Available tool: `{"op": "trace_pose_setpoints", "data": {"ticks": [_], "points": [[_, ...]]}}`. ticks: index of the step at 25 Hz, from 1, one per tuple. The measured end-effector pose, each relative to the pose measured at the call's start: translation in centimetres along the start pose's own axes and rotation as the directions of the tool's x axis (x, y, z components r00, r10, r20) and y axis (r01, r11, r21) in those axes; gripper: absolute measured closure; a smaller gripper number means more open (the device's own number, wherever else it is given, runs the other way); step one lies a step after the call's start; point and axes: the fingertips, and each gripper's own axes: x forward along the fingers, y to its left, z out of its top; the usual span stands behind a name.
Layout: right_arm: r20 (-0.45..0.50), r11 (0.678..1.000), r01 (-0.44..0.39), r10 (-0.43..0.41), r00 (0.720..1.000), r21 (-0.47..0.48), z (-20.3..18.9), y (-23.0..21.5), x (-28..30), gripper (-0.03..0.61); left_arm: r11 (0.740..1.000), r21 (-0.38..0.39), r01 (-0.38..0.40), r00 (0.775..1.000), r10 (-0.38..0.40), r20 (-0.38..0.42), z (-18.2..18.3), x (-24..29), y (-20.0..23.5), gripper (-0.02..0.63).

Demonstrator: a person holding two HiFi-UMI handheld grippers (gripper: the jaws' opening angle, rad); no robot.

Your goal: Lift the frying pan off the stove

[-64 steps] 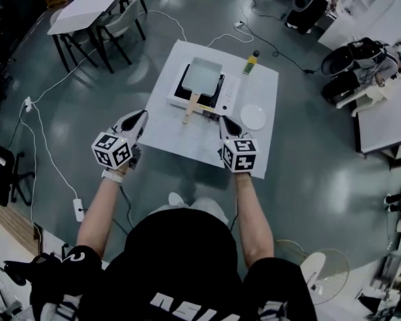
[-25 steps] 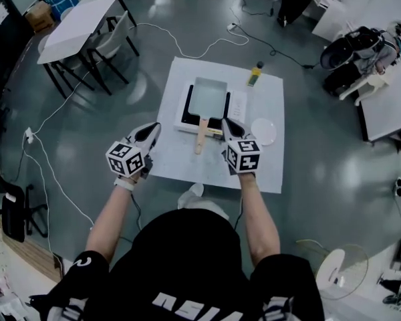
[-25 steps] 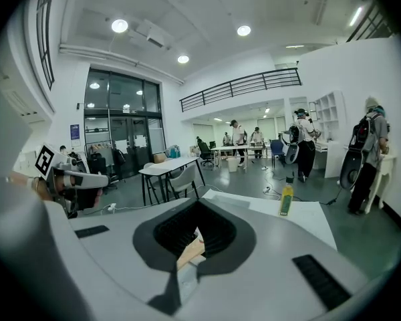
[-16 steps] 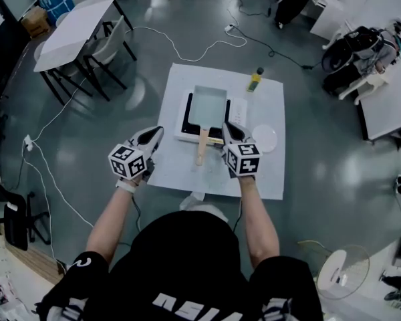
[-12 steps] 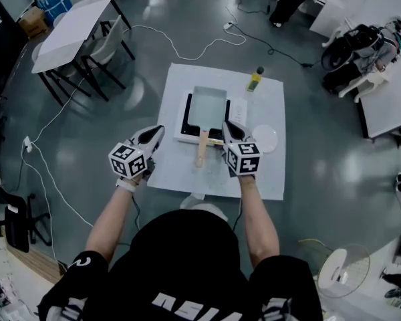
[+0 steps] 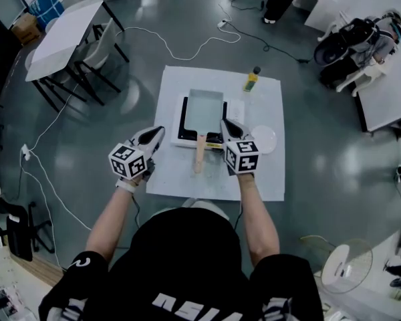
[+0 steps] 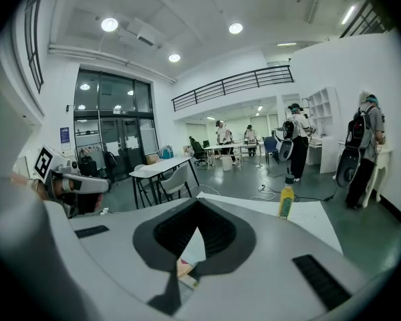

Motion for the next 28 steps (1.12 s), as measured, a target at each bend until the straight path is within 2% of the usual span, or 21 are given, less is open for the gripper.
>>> {"op": "trace_pose_setpoints", "data": {"ticks": [14, 23, 28], "points": [[-0.015, 1.0, 0.011, -0.011, 1.0, 0.021, -1.4, -1.9, 0.5, 0.583, 0.997, -0.013, 0.077, 0.996, -0.077, -0.054, -1.9, 3.0, -1.0, 0.615], [-0.063, 0.998, -0.029, 0.033, 0.997, 0.054, -5.0, -2.3, 1.4, 0.583, 0.992, -0.055, 0.114, 0.985, -0.12, -0.121, -5.6, 4.6, -2.1, 0.615], [-0.11, 0.996, -0.035, 0.044, 0.993, 0.082, -8.3, -2.6, 1.5, 0.583, 0.989, -0.095, 0.117, 0.978, -0.132, -0.163, -8.8, 5.2, -2.4, 0.615]]}}
